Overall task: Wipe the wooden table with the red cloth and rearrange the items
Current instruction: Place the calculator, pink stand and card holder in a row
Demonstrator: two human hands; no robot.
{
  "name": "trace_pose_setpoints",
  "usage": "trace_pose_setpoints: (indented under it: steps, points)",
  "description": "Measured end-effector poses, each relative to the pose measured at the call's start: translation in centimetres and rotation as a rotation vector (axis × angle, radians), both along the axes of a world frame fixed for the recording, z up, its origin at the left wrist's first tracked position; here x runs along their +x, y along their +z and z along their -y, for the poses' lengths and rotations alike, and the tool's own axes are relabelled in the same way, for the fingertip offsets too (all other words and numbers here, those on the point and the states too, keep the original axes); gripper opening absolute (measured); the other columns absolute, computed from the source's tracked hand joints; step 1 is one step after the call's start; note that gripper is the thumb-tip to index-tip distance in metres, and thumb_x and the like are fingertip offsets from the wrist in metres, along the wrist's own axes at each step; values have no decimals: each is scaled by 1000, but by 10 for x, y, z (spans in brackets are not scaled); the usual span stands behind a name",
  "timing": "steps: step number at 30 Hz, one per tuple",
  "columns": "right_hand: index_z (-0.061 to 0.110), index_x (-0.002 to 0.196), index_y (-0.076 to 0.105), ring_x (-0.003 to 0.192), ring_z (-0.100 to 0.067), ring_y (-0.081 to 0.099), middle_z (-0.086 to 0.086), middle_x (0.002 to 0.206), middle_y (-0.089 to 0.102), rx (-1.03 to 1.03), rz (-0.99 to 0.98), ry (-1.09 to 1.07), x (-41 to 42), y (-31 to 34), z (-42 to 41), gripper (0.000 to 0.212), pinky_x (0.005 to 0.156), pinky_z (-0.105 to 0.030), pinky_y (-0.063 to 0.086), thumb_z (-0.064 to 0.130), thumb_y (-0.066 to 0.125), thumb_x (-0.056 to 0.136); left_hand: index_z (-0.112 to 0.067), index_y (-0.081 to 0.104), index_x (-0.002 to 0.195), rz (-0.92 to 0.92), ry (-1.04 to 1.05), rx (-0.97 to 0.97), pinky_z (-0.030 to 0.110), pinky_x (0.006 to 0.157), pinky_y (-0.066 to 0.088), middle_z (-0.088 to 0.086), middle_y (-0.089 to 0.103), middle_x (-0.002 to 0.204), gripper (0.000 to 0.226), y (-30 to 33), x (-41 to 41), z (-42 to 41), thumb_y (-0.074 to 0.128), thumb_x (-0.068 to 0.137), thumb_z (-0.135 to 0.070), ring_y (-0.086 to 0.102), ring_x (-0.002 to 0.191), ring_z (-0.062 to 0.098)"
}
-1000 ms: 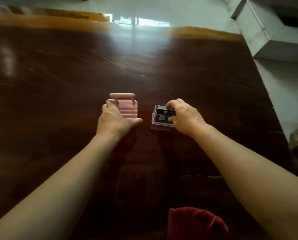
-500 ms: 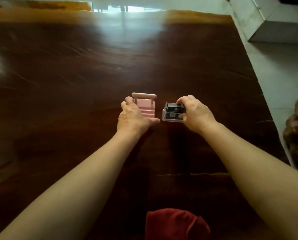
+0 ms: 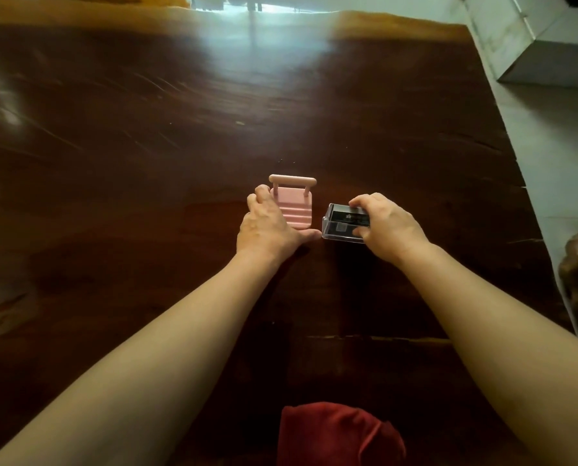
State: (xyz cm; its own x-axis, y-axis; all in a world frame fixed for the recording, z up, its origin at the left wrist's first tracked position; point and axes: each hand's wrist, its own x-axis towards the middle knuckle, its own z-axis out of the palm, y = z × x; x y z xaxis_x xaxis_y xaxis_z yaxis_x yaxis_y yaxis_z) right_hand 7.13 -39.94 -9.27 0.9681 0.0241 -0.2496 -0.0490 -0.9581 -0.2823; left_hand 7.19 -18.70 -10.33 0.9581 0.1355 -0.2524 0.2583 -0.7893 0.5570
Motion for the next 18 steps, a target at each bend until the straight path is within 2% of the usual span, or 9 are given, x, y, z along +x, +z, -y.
trace_pose_setpoints:
  steps: [3,6,9,12,14,15,18]
  points:
    - [30,142,46,120,-22,57,3,135,56,18,16,-4,-1,9,-3,66,93,-44,52,19,78,85,-19,19,148,-21,-23,9,44,94,50,10,42,146,134,5,-10,-14,83,44,-77,53,126,32]
    - [28,141,48,121,-23,56,0,136,56,45,103,13,-3,24,-12,62,91,-41,51,19,77,86,-18,18,152,-9,9,19,45,96,49,11,40,151,135,20,-25,-41,71,48,-87,51,130,31]
    - [27,138,51,121,-23,55,-1,133,57,95,169,77,-6,44,-37,55,93,-43,52,19,75,88,-18,23,151,49,91,33,45,98,47,10,45,147,127,39,-42,-86,61,54,-91,52,129,30]
    - [31,135,53,114,-18,56,4,125,58,158,179,171,-11,60,-75,54,90,-42,51,19,75,87,-19,31,149,96,143,81,46,98,47,9,47,143,116,53,-60,-141,62,60,-87,52,127,30]
    - [32,139,51,116,-19,54,4,130,57,187,162,245,-17,68,-111,57,90,-41,50,27,75,87,-19,38,148,114,167,121,46,98,47,8,48,143,110,61,-73,-183,63,63,-85,51,128,30]
    - [31,140,50,119,-20,54,3,134,56,188,157,285,-21,72,-134,57,90,-39,49,34,74,88,-18,41,147,122,186,135,46,99,46,8,49,143,107,65,-81,-207,63,65,-83,50,129,30]
    - [33,142,49,117,-12,57,7,138,56,158,188,394,-30,79,-208,60,80,-20,40,53,69,88,-17,44,146,156,254,176,45,101,45,10,50,143,101,74,-102,-279,66,68,-78,48,130,31]
